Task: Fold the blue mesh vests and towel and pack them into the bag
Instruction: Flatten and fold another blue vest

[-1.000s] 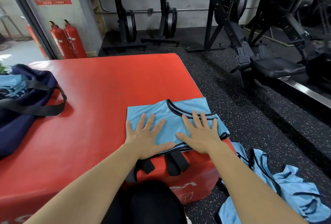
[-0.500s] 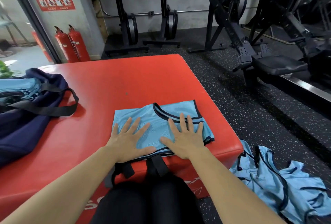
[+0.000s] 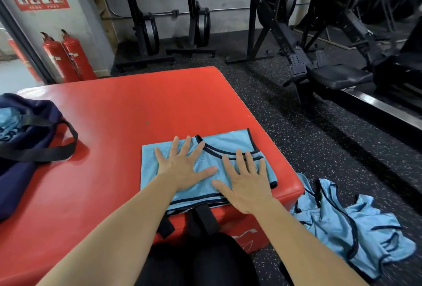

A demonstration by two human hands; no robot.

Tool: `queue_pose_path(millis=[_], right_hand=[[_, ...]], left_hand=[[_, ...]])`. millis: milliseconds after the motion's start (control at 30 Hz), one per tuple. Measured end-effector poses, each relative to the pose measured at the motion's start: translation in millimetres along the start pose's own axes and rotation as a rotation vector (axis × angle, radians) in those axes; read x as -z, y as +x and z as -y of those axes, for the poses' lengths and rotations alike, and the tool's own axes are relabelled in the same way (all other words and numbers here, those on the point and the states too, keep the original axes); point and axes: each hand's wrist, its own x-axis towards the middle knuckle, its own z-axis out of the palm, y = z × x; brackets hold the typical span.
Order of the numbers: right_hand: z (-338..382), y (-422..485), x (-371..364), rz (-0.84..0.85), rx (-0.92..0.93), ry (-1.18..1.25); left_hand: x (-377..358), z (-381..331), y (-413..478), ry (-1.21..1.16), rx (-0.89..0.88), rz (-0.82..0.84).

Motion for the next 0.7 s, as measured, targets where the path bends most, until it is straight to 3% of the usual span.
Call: queue_pose_path(millis=[133, 200, 267, 333, 400, 700], right_hand=[[-4.3, -0.8, 4.5, 0.021, 0.014, 0.086], [-7.6, -5.3, 9.2, -0.226, -0.077, 0.168], [-15.2, -11.3, 17.0, -0.465, -0.317, 0.158], [-22.9, -17.1, 25.6, -0.370, -0.561, 0.192], [-25.6, -19.9, 29.2, -0.237, -0.677, 0.231], [-28.3, -10.0, 34.5, -0.104, -0.743, 0.402]], left_hand=[[0.9, 0.8, 2.2, -0.002, 0.001, 0.015], [5.3, 1.9, 1.5, -0.025, -0.010, 0.037], [9.6, 3.3, 0.7, -0.077, -0.024, 0.025], [13.3, 3.3, -0.5, -0.098, -0.047, -0.029], [17.8, -0.4, -0.1, -0.064, -0.091, -0.109], [45.2, -52.6, 30.2, 0.001, -0.296, -0.163]])
